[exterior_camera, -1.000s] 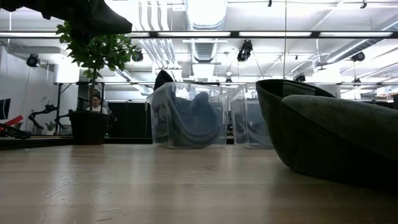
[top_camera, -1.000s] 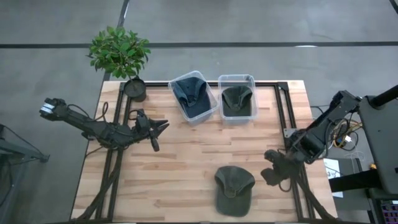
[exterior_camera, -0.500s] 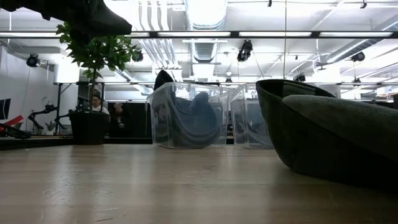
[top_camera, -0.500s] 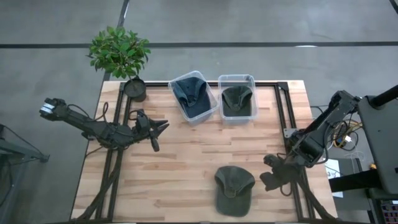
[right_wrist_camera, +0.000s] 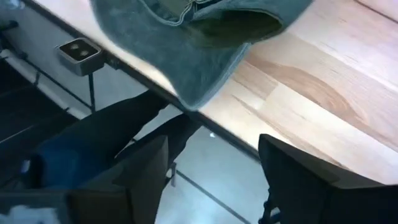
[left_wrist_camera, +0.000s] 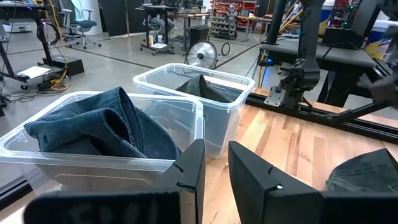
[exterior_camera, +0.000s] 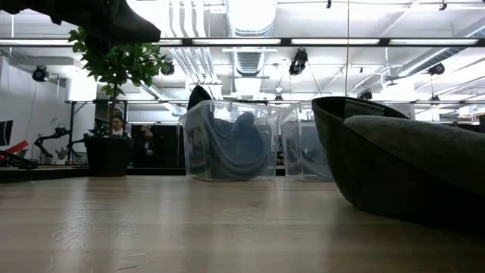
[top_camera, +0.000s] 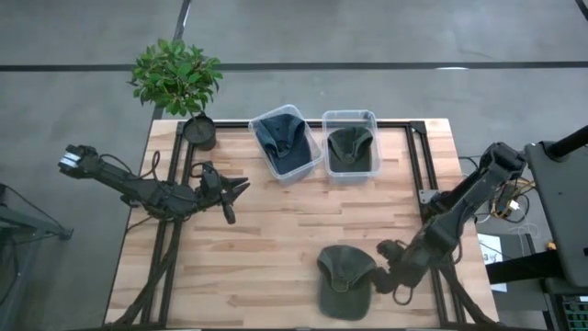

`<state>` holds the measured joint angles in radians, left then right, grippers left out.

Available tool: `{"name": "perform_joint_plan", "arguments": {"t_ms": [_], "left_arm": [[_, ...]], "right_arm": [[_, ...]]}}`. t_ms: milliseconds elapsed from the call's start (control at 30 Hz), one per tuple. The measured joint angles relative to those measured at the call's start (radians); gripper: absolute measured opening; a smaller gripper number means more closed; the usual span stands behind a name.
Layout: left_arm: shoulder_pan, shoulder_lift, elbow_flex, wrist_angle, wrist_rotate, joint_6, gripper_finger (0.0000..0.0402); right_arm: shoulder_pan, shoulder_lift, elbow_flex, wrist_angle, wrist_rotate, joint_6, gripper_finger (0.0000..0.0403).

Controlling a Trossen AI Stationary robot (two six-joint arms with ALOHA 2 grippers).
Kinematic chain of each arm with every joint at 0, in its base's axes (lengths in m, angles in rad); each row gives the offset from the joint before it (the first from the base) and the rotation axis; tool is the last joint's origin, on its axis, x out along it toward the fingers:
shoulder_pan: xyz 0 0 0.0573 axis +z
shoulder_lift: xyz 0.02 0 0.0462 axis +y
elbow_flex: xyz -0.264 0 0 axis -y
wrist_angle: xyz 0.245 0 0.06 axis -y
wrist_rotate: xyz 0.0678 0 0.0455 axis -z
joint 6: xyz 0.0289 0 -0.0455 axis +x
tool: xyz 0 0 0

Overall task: Pick & Place hat
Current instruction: Put the black cap into the right transparent bin

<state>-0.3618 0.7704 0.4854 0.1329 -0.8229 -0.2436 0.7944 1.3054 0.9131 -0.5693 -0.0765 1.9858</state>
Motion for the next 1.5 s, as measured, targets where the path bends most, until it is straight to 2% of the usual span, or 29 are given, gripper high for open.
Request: {"name": "perform_joint_plan", "arguments": {"t_ms": [300,600,800,1000,1133,1300,1500], "left_arm": [[0.0,0.0,0.0,-0.004,0.0,0.0,0.0064],[0.0,0.0,0.0,-0.006,0.004,0.0,0.0064],[0.0,0.0,0.0,-0.008,0.042,0.0,0.0064],[0.0,0.0,0.0,-0.008,0.048,-0.011,0.0064],[0.0,0.0,0.0,-0.008,0.048,-0.011,0.0064],[0.0,0.0,0.0,-0.008,0.048,-0.011,0.0064],[0.0,0.0,0.0,-0.006,0.048,-0.011,0.0064]], "right_arm": [[0.0,0.212,0.0,0.064,0.001,0.001,0.0274],[-0.001,0.314,0.0,0.15,0.087,-0.026,0.0263],[-0.001,0.358,0.001,0.165,0.133,-0.014,0.0244],[-0.001,0.365,0.001,0.159,0.157,0.033,0.0184],[-0.001,0.365,0.001,0.159,0.165,0.047,0.0116],[-0.001,0.358,0.001,0.16,0.224,0.056,0.0025],[0.0,0.282,0.003,0.15,0.338,0.042,0.0014]]}}
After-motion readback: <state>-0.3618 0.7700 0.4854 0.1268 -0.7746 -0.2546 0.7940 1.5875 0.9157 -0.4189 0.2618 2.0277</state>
